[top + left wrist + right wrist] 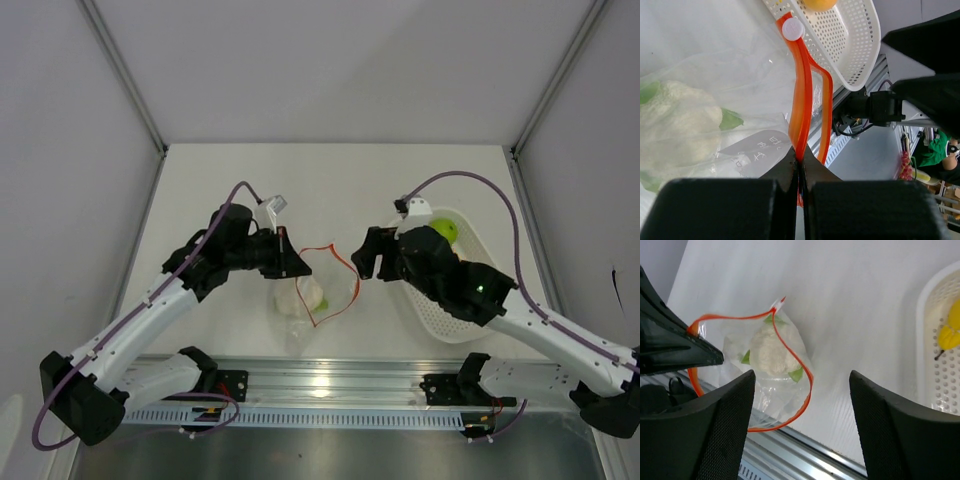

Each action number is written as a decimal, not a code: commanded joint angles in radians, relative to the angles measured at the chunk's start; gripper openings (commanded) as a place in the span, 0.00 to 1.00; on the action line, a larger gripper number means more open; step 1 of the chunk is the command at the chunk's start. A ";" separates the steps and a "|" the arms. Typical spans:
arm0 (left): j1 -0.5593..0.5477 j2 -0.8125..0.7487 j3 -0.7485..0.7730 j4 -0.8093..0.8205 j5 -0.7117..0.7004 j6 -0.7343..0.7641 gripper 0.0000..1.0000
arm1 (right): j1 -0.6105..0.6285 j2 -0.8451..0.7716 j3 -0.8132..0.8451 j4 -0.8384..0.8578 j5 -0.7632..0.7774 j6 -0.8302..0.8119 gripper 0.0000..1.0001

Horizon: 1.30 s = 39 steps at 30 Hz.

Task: Place the food in the zip-top bag and seal the zipper
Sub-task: Adjust the zipper food storage bag at the center of the board, then pick up the fake fruit from the bin.

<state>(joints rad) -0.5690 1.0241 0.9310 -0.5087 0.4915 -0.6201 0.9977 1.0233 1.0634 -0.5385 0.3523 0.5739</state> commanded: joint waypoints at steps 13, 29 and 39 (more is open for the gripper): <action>0.008 -0.012 -0.043 0.102 0.059 -0.015 0.01 | -0.703 0.009 -0.126 -0.097 -0.110 -0.008 0.99; 0.008 -0.016 -0.063 0.102 0.084 -0.013 0.01 | -0.754 0.175 -0.259 0.041 -0.004 0.069 1.00; 0.008 -0.015 -0.073 0.102 0.085 -0.012 0.01 | -0.814 0.233 -0.322 0.178 -0.019 0.070 0.98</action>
<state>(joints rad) -0.5690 1.0180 0.8635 -0.4282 0.5560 -0.6285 0.2008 1.2427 0.7433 -0.4446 0.3141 0.6357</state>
